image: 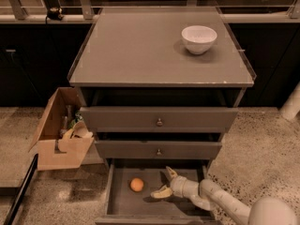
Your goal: Pick orange from bottom drawer and place on counter
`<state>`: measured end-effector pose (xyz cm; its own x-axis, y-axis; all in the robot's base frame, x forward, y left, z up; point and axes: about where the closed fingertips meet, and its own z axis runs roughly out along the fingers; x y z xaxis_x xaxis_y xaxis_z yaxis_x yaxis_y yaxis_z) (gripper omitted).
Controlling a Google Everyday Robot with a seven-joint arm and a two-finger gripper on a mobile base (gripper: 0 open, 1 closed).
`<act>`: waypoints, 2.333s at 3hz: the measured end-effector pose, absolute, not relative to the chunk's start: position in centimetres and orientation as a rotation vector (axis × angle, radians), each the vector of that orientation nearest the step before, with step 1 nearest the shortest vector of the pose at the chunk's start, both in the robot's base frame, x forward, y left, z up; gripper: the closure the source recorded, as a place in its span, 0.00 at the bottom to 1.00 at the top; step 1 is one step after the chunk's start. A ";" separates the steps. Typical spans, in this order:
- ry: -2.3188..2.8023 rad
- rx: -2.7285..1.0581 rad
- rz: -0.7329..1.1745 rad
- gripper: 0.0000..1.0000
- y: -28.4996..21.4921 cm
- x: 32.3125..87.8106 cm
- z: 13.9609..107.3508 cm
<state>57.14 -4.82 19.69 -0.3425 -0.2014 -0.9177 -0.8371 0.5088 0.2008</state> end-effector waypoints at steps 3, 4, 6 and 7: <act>1.746 -0.804 0.900 0.00 -1.3 58.4 14.8; 1.739 -0.821 0.893 0.00 -0.5 58.8 14.6; 1.729 -0.879 0.872 0.00 1.5 59.6 14.1; 1.693 -0.943 0.875 0.00 5.3 59.8 13.2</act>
Offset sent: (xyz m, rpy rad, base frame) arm 0.0188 0.0464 -0.0645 0.1234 -0.0589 -0.0201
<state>59.78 5.28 13.24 -0.2269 -0.1899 -0.9552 -0.8889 0.4412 0.1234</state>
